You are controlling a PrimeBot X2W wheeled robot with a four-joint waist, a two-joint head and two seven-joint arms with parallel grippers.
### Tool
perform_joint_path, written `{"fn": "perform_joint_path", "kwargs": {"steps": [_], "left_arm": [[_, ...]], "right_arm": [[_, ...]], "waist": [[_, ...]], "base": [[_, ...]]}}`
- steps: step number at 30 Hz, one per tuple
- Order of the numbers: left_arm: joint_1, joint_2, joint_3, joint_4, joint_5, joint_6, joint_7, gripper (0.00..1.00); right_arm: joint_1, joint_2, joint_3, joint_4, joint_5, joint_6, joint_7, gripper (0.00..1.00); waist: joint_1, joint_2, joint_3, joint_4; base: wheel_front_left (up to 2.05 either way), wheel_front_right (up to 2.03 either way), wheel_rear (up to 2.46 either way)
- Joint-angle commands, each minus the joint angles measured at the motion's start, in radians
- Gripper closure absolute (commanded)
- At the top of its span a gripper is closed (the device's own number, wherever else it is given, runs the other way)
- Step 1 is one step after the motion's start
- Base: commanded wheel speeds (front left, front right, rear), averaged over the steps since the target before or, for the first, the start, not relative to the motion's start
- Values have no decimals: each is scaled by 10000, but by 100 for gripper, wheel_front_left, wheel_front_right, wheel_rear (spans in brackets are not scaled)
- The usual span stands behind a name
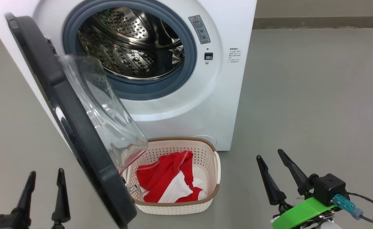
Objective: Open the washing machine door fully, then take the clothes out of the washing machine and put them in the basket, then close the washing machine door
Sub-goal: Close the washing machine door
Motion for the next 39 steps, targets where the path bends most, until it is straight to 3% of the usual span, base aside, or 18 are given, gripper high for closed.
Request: {"fn": "perform_joint_path", "kwargs": {"steps": [1,2,4,8,11,14,18,22,25,26,29,32,39], "left_arm": [[-36,95,324,-232,90,-49,-122,0],[-20,93,303,-174,94,-50,-122,42],[-33,89,296,-128,45,-51,-122,100],[-250,67,274,-135,-589,-54,-122,100],[-539,46,298,-222,-1954,-55,-122,100],[-938,33,521,-157,-4255,-56,180,100],[-1493,29,689,-516,-7733,60,1348,100],[-1950,28,860,-1378,-10855,885,2952,100],[-2086,28,1010,-2073,-12549,1874,3969,100],[-2086,28,1010,-2073,-12549,1874,3969,100],[-2119,27,1028,-2807,-13698,2770,4681,100],[-2046,27,901,-3531,-14393,3328,5044,100],[-1732,73,521,-4361,-14341,3919,5371,100]], "right_arm": [[-310,-69,262,-245,67,63,-65,0],[-310,-68,260,-245,66,63,-65,0],[-308,-66,257,-247,68,63,-65,0],[-308,-62,247,-242,78,63,-65,0],[-313,-64,246,-232,78,63,-65,0],[-318,-71,242,-213,87,63,-65,0],[-318,-72,241,-170,119,63,-65,0],[-321,-69,239,-156,147,63,-65,0],[-338,-64,247,-155,171,63,-65,0],[-338,-64,247,-155,171,63,-65,0],[-366,-57,248,-153,196,63,-65,0],[-394,-52,271,-161,202,63,-65,0],[-428,-49,318,-180,207,63,-65,0]], "waist": [[0,0,-2,0],[0,0,-6,-2],[0,0,-4,-3],[0,0,10,16],[0,0,18,34],[0,0,27,46],[0,0,33,36],[0,0,54,7],[0,0,98,-45],[0,0,98,-45],[0,0,145,-108],[0,0,196,-191],[0,0,289,-376]], "base": [[0,0,0],[0,0,0],[0,0,0],[0,0,0],[0,0,0],[0,0,0],[0,0,0],[0,0,0],[0,0,0],[0,0,0],[0,0,0],[0,0,0],[0,0,0]]}}
